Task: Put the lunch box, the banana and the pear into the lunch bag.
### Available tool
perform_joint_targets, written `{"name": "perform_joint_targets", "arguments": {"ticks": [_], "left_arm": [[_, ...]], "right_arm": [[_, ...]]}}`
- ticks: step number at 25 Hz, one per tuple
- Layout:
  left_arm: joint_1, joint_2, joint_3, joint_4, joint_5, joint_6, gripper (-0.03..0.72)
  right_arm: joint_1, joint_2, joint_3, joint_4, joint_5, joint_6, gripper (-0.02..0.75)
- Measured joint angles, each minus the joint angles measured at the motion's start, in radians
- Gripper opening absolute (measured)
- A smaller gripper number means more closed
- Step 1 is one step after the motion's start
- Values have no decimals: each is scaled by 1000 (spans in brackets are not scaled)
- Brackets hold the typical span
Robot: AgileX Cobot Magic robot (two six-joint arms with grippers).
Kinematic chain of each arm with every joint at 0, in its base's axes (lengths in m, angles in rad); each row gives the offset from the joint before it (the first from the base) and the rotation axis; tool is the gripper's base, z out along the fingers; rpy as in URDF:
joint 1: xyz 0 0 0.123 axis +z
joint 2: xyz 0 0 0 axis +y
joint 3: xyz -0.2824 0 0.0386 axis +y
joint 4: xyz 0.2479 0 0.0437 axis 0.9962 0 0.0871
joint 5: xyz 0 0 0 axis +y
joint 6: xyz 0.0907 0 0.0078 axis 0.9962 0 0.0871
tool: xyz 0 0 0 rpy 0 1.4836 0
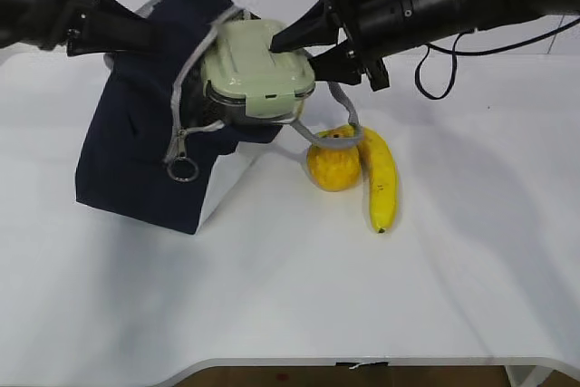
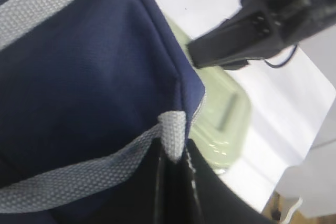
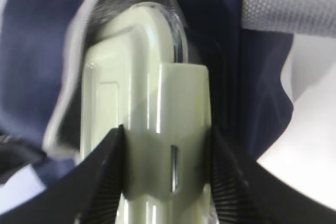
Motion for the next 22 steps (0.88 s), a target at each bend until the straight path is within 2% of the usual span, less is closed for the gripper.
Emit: {"name": "perform_joint_targets", "arguments": {"ticks": [5, 16, 22], "left_arm": [[-26, 0, 0, 60, 8, 1, 14], [-26, -4, -4, 62, 8, 1, 13], [-26, -7, -6, 64, 8, 1, 13]], "right_arm": [[2, 36, 0, 55, -24, 8, 369], [64, 36, -2, 131, -76, -18, 369], [111, 40, -28, 127, -118, -52, 369]]}}
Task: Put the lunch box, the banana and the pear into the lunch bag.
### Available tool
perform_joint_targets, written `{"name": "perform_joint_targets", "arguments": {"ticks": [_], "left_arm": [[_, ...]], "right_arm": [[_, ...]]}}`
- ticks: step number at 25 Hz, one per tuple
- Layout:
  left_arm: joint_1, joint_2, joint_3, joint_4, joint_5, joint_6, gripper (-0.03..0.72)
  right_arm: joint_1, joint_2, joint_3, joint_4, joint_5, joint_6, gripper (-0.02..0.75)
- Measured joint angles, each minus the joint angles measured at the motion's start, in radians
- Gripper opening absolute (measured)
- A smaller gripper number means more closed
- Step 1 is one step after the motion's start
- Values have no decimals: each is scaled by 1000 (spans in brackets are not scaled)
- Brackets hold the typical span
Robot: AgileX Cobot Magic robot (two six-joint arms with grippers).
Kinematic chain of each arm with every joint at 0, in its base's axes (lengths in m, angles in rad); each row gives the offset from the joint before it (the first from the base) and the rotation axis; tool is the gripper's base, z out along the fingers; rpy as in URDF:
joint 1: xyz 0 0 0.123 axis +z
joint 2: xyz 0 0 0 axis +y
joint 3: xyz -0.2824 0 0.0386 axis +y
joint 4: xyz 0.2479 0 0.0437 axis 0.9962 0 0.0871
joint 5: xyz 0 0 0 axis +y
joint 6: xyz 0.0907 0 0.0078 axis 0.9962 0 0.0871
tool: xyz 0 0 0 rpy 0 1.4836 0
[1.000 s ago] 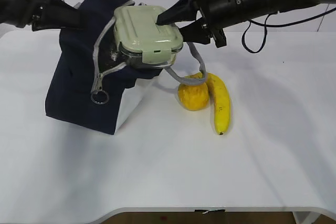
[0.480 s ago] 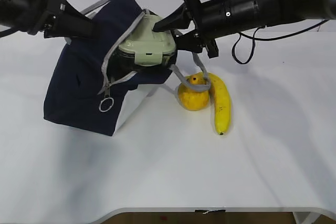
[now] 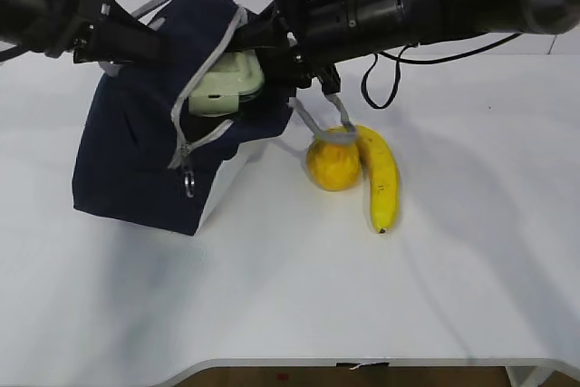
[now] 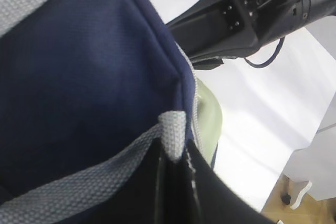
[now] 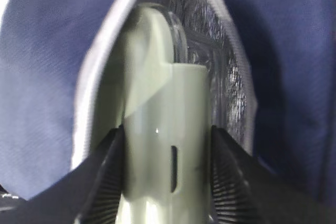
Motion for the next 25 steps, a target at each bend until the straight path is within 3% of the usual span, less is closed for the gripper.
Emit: {"name": "perform_joint_targets", "arguments": {"ticks": [25], "left_arm": [[-3, 66, -23, 44, 2, -102, 13]], "right_arm": [[58, 101, -11, -34, -65, -107, 369]]}}
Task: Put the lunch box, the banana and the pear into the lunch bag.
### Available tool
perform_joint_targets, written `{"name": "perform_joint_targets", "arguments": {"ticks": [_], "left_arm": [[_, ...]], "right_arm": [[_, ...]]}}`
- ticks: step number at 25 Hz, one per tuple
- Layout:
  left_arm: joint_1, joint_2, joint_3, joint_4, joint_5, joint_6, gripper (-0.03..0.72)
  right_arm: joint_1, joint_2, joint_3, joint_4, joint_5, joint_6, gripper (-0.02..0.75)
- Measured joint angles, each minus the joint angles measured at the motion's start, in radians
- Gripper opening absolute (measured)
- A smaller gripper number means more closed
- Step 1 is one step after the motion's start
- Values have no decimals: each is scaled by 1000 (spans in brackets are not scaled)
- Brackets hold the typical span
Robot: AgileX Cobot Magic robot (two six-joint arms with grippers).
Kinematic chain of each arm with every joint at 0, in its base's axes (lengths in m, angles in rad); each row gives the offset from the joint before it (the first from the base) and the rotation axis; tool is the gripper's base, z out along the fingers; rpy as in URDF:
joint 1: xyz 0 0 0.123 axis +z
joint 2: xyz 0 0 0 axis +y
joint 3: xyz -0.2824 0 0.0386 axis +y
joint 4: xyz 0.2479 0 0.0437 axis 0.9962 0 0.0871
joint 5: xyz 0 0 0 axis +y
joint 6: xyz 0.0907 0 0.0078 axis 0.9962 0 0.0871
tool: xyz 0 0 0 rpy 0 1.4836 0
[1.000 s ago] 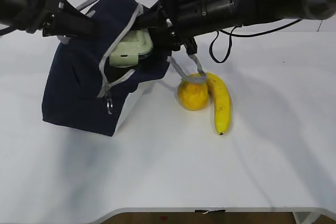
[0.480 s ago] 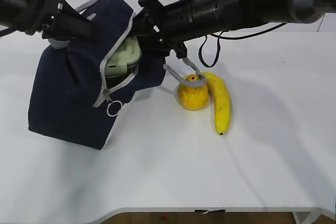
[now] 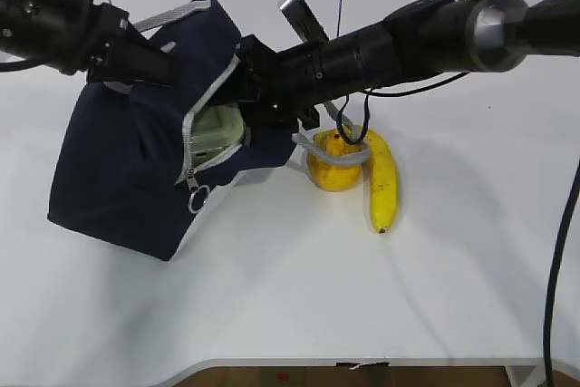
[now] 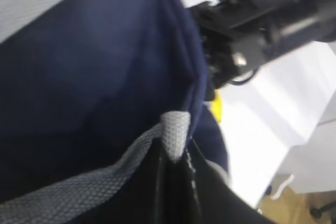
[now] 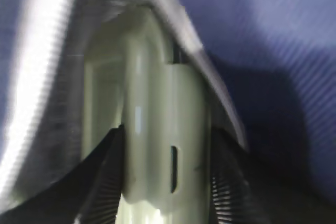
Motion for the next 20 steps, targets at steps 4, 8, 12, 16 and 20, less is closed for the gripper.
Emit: {"name": "perform_joint_targets", "arguments": {"ticks": [4, 8, 12, 16, 20], "left_arm": [[-13, 35, 0, -9, -44, -2, 13], [-24, 71, -2, -31, -69, -2, 13], [-29, 103, -2, -50, -85, -2, 13], [-30, 105, -2, -50, -110, -2, 13], [-32, 105, -2, -52, -111, -2, 13]], "right_arm": [[0, 10, -1, -4, -8, -33, 369], [0, 42, -5, -4, -19, -48, 369], [0, 76, -6, -4, -37, -51, 369], [0, 78, -6, -6, -47, -70, 369], [1, 78, -6, -17, -67, -72, 369]]}}
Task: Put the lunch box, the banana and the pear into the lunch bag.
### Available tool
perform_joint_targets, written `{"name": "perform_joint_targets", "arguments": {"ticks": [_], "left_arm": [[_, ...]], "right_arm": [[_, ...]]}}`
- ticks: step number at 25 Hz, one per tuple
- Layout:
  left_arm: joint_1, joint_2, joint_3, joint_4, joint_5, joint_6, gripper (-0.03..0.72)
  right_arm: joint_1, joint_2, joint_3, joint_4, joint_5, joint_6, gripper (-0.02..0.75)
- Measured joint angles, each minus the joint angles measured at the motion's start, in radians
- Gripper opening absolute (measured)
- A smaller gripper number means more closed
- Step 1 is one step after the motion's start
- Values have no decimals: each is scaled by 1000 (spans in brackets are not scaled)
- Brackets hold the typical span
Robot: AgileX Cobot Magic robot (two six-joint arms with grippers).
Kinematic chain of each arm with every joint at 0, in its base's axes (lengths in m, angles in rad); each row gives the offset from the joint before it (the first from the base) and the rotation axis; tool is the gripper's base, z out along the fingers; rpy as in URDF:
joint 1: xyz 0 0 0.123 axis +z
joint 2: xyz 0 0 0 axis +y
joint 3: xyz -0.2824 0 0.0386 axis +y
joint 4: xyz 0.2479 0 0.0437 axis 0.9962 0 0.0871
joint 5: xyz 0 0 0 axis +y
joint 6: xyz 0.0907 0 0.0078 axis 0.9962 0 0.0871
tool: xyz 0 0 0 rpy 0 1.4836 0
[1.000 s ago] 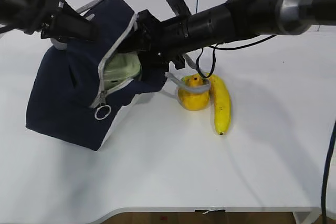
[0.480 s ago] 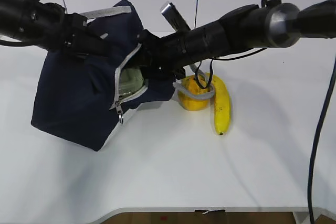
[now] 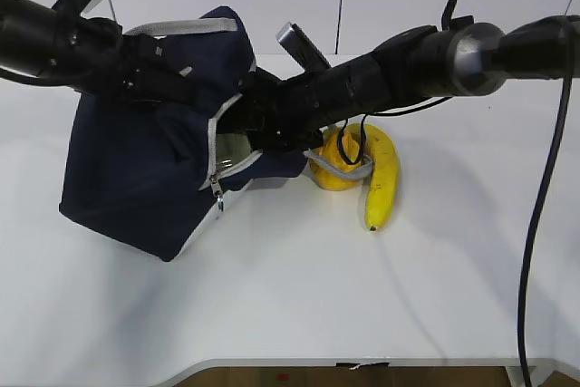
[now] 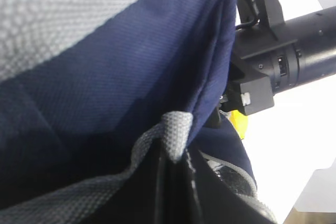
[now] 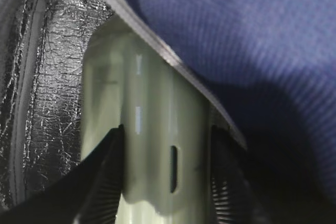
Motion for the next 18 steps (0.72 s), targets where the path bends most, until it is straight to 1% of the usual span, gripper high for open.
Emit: {"name": "perform_joint_targets", "arguments": {"ticks": [7, 16, 18], "left_arm": [[0, 0, 0, -6, -4, 0, 13], [0, 0, 0, -17, -6, 0, 13], [0, 0, 0, -17, -10, 0, 13]], "right_arm": [[0, 0, -1, -7, 0, -2, 370], [0, 0, -1, -12, 0, -4, 410], [0, 0, -2, -12, 0, -4, 431]]}}
